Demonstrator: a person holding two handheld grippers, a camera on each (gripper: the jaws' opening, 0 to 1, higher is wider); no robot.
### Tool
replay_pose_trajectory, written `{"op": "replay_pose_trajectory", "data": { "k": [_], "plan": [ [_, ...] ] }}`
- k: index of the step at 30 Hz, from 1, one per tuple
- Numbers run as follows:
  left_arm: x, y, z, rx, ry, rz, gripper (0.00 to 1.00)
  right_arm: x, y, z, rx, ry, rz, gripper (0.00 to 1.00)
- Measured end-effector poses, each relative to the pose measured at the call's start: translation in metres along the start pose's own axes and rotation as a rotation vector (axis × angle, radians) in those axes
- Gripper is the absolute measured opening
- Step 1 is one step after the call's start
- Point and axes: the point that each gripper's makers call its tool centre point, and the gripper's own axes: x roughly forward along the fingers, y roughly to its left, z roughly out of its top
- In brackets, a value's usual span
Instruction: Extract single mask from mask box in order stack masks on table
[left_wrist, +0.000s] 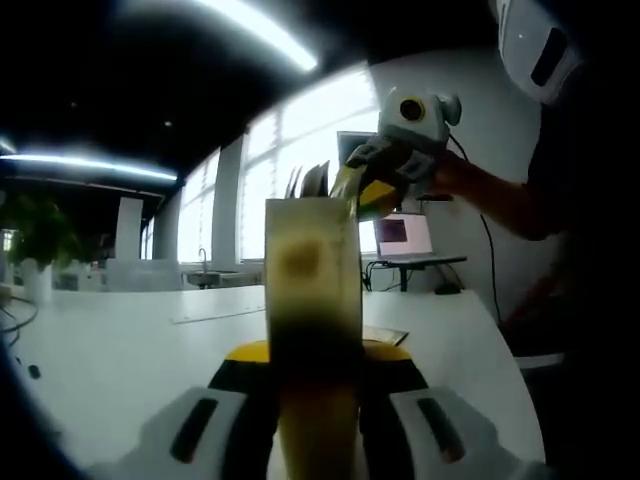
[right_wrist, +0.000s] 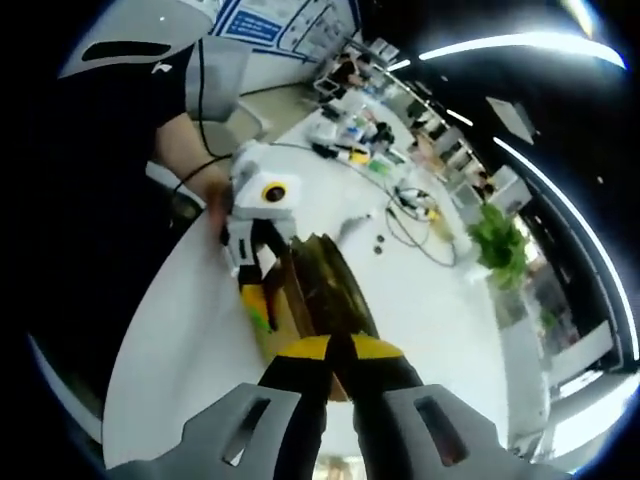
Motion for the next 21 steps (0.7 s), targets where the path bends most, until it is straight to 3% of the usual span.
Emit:
{"op": "replay_pose_trajectory", "data": {
  "k": [21],
  "plan": [
    [0.0, 0.0, 0.0, 0.004, 0.001, 0.001, 0.33, 0.017, 0.007, 0.006, -0.137, 0.104, 0.133, 0.02]
  ]
}}
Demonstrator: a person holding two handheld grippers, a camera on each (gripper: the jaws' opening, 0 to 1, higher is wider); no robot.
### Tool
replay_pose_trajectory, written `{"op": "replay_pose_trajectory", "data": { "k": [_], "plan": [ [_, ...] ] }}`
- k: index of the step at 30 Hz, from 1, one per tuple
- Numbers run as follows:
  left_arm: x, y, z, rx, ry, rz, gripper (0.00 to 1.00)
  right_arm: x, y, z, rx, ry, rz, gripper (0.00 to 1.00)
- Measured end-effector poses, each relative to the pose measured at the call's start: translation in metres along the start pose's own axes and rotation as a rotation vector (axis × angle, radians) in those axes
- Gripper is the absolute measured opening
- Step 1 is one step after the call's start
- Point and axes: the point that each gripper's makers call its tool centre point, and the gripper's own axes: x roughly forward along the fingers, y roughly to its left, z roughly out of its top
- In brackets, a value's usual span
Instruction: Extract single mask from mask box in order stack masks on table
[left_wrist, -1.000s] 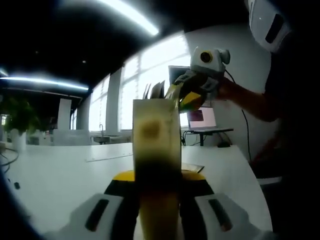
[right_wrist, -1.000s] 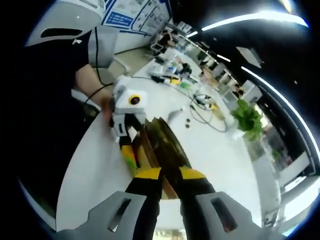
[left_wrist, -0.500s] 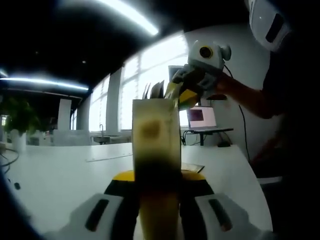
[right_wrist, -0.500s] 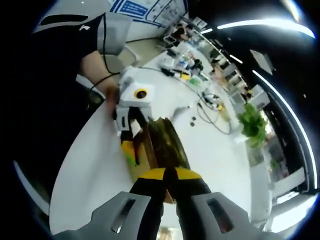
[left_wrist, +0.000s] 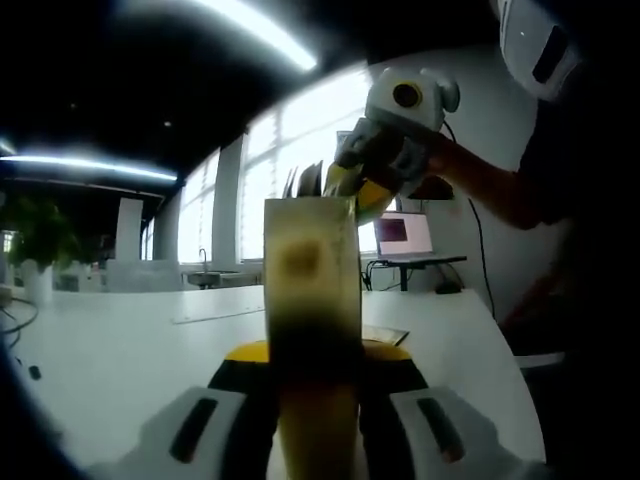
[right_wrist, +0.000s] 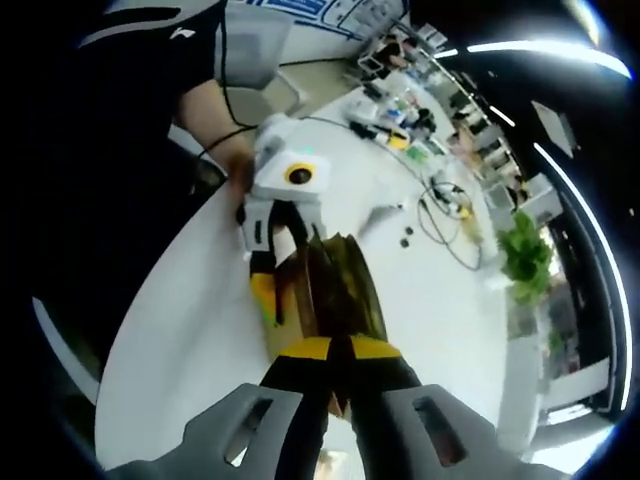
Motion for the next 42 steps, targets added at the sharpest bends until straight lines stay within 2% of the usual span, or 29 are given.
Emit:
{"op": "replay_pose_trajectory", "data": {
  "k": [6, 14, 31, 42],
  "plan": [
    [0.0, 0.0, 0.0, 0.002, 0.001, -0.001, 0.33, 0.008, 0.001, 0.003, -0.007, 0.004, 0.064, 0.0],
    [0.0, 0.0, 0.0, 0.0, 0.001, -0.001, 0.33, 0.009, 0.002, 0.004, 0.024, -0.014, 0.078, 0.0],
    [0.0, -0.001, 0.0, 0.005, 0.002, -0.002, 0.33, 0.001, 0.004, 0.006, 0.035, -0.053, 0.032, 0.0],
    [0.0, -0.001, 0.0, 0.0, 0.004, -0.003, 0.33, -0.01, 0.004, 0.008, 0.08, -0.096, -0.01, 0.0]
  ]
}}
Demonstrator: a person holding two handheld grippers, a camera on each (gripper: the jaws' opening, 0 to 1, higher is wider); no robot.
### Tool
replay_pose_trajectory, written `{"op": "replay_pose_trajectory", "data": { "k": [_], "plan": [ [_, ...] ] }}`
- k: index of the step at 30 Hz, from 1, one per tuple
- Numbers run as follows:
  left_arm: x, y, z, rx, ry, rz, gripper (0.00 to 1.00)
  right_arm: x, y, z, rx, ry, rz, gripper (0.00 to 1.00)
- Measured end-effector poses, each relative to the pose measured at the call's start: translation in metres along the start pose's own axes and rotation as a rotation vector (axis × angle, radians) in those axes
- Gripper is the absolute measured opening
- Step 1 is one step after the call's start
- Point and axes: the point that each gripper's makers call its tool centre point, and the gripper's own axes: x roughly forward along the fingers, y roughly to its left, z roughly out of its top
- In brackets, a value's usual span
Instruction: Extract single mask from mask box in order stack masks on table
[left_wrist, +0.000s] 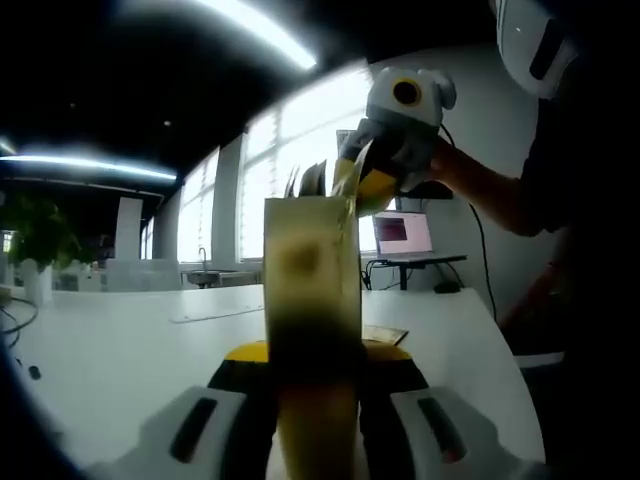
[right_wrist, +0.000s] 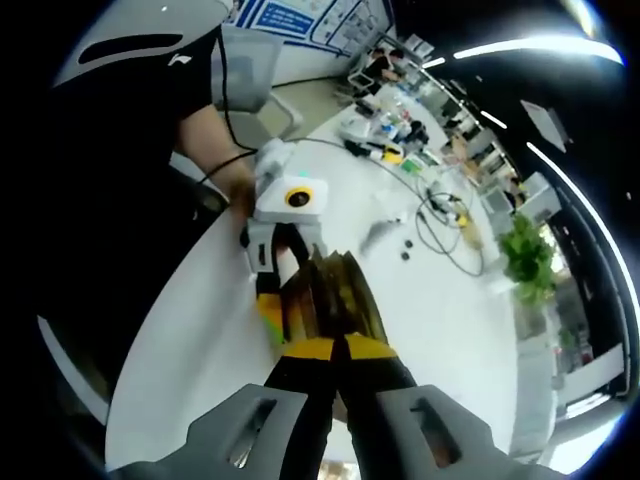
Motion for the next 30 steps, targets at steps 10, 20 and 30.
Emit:
{"op": "replay_pose_trajectory", "data": {
  "k": [10, 20, 30],
  "plan": [
    [0.0, 0.0, -0.001, -0.004, 0.001, 0.0, 0.33, -0.015, -0.007, 0.009, 0.011, -0.041, -0.058, 0.0],
    [0.0, -0.001, 0.0, -0.005, 0.001, -0.002, 0.33, -0.026, -0.01, 0.01, 0.025, -0.064, -0.128, 0.0],
    [0.0, 0.0, 0.0, -0.002, 0.001, 0.002, 0.33, -0.034, -0.017, 0.016, 0.041, -0.094, -0.178, 0.0]
  ]
}}
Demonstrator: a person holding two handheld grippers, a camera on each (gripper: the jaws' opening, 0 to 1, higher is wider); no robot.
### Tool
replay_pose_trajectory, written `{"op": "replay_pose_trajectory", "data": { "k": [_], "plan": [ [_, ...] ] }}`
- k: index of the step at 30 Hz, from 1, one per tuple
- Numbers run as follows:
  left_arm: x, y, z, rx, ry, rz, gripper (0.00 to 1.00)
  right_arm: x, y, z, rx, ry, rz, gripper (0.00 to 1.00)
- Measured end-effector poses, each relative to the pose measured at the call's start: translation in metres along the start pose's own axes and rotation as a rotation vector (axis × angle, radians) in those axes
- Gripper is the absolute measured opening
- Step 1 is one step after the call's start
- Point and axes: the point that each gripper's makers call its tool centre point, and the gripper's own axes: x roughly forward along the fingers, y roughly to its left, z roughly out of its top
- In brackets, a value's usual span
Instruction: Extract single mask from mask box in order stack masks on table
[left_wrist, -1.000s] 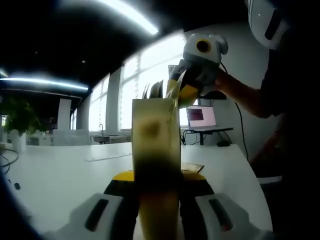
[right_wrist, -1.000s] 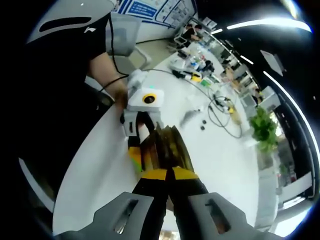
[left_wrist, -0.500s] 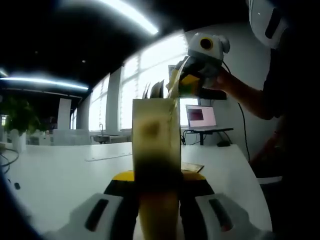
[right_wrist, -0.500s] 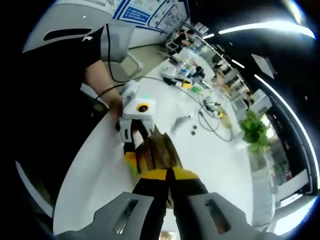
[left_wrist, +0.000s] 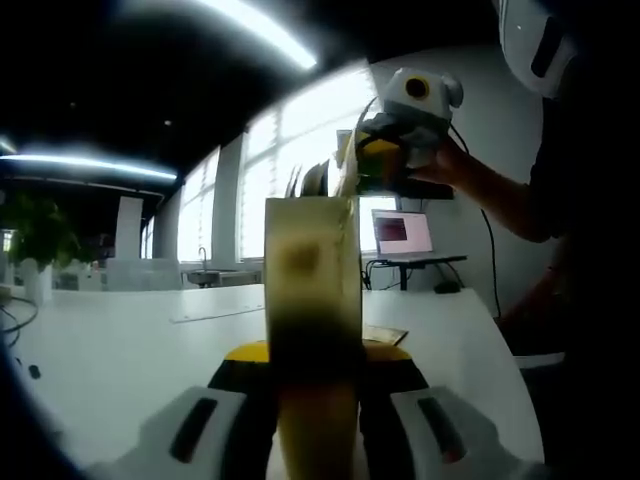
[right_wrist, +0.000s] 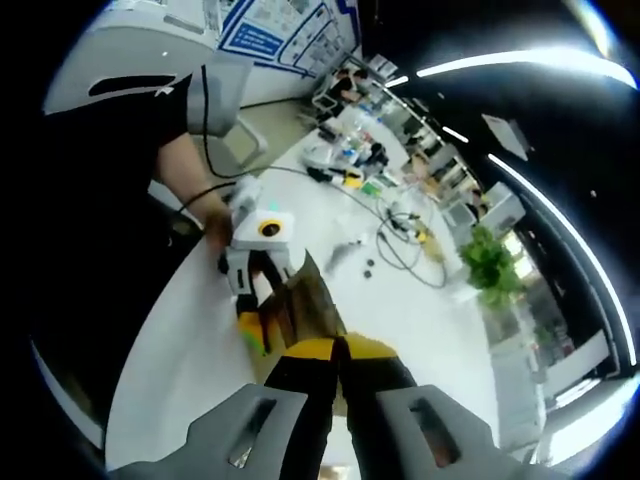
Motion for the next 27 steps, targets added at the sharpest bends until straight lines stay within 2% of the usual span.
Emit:
{"op": "replay_pose_trajectory", "data": {
  "k": [8, 27],
  "plan": [
    [0.0, 0.0, -0.001, 0.001, 0.003, 0.002, 0.33, -0.011, -0.011, 0.007, 0.029, -0.039, -0.05, 0.0],
    [0.0, 0.0, -0.002, 0.009, 0.009, 0.009, 0.33, -0.027, -0.025, 0.013, 0.076, -0.068, -0.149, 0.0]
  ]
}}
